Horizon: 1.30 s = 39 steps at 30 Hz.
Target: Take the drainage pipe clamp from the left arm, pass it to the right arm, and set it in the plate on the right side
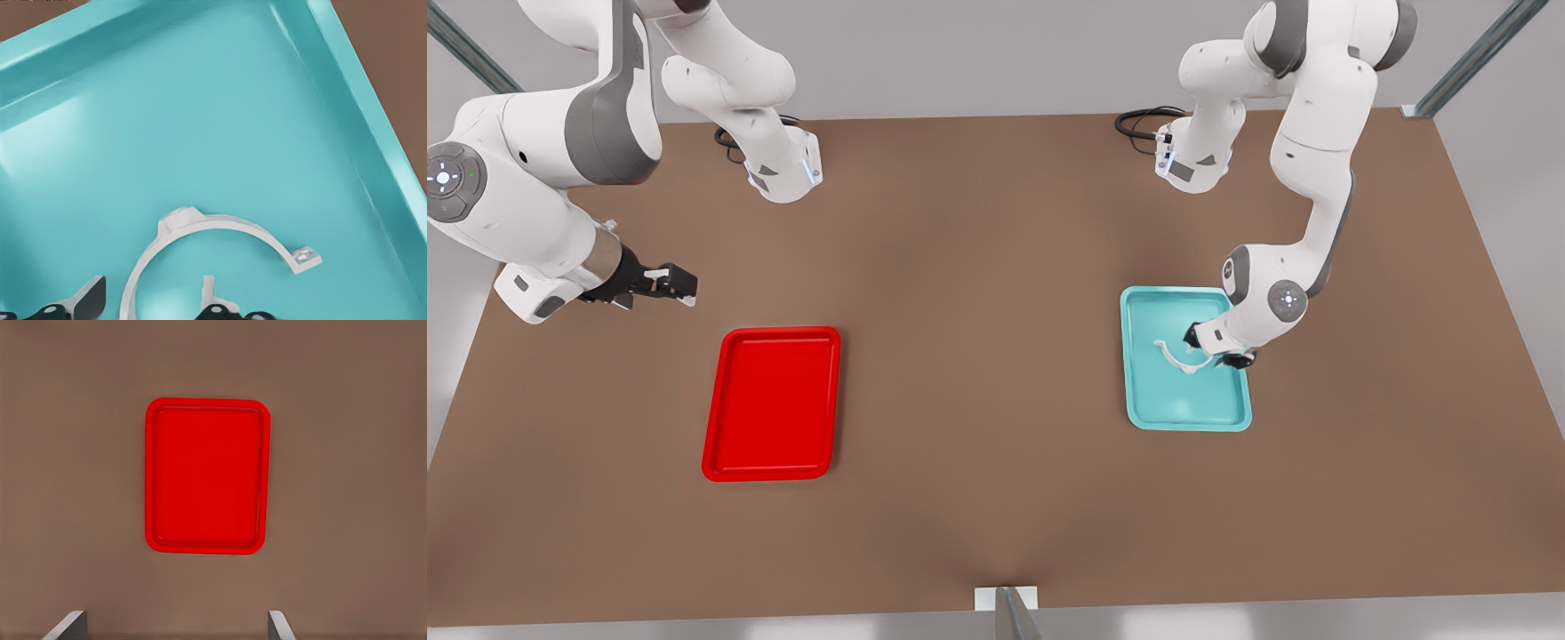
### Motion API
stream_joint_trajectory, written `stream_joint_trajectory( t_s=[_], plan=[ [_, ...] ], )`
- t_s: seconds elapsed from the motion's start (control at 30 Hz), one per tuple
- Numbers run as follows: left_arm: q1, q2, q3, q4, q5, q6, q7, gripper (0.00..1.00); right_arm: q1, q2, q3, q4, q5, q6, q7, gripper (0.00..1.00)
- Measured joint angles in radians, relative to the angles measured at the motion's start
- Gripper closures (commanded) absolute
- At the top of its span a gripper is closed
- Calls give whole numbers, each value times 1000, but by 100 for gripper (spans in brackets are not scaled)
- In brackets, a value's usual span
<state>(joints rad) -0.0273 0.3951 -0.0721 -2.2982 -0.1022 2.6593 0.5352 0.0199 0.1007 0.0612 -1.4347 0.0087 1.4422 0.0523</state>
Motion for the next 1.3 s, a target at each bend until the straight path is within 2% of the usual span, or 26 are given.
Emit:
stream_joint_trajectory(
  t_s=[0.3, 0.5, 0.63, 0.9, 1.1, 1.3],
  plan=[
    [9, 10, 1, -1, 0, 25, 35, 32, -2, 0, -1, 0, 0, -2, -4, 0],
    [12, -2, 4, -15, 1, 28, 52, 35, -2, 0, -2, 0, 0, -2, -7, 0],
    [28, -5, 5, -22, 2, 29, 62, 50, -2, 0, -2, 0, 0, -2, -9, 0],
    [36, -2, 5, -23, 2, 29, 78, 62, -2, 0, -3, 0, 1, -2, -13, 0],
    [37, -1, 5, -23, 3, 30, 84, 79, -4, 0, -5, -1, 1, -2, -19, 0],
    [45, 3, 5, -23, 4, 31, 84, 79, -3, 0, -5, -2, 1, -3, -23, 0]
  ],
)
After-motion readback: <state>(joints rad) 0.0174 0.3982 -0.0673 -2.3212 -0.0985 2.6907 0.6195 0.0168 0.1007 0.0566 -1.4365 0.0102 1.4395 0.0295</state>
